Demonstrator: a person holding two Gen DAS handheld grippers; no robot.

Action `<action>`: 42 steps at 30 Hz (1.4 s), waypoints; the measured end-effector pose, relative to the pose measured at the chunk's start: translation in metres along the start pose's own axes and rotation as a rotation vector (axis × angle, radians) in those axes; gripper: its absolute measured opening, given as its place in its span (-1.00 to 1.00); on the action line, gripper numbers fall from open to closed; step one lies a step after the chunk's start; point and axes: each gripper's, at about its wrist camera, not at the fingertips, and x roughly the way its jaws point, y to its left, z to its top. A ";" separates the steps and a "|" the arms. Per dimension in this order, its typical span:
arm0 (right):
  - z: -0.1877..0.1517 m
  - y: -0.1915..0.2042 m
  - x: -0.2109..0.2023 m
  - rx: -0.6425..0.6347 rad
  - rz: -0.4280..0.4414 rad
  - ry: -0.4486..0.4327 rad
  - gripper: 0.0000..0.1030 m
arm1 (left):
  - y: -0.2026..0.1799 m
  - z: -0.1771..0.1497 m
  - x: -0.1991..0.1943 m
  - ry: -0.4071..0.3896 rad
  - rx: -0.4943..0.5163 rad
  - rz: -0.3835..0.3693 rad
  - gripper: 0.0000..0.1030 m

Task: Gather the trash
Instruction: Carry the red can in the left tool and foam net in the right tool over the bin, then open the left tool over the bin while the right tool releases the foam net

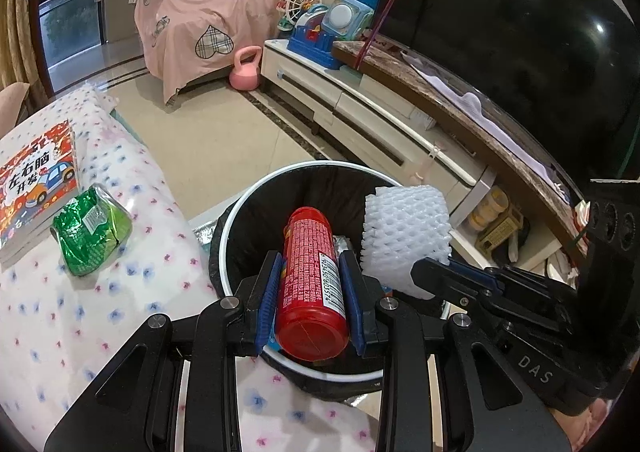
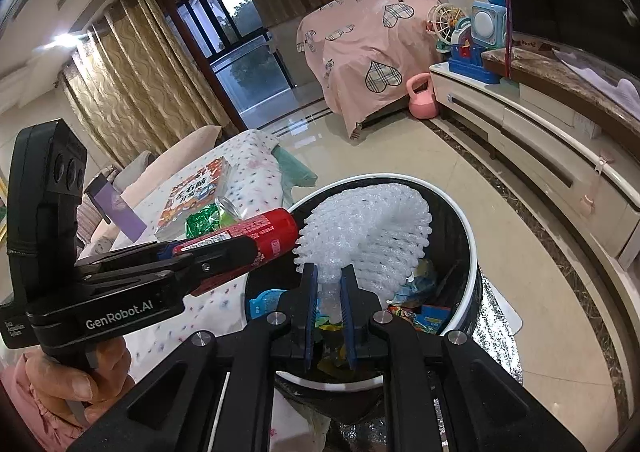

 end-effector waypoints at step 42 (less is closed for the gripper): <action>-0.028 0.019 -0.029 0.041 -0.017 -0.027 0.52 | 0.052 -0.059 -0.078 -0.074 -0.166 -0.017 0.38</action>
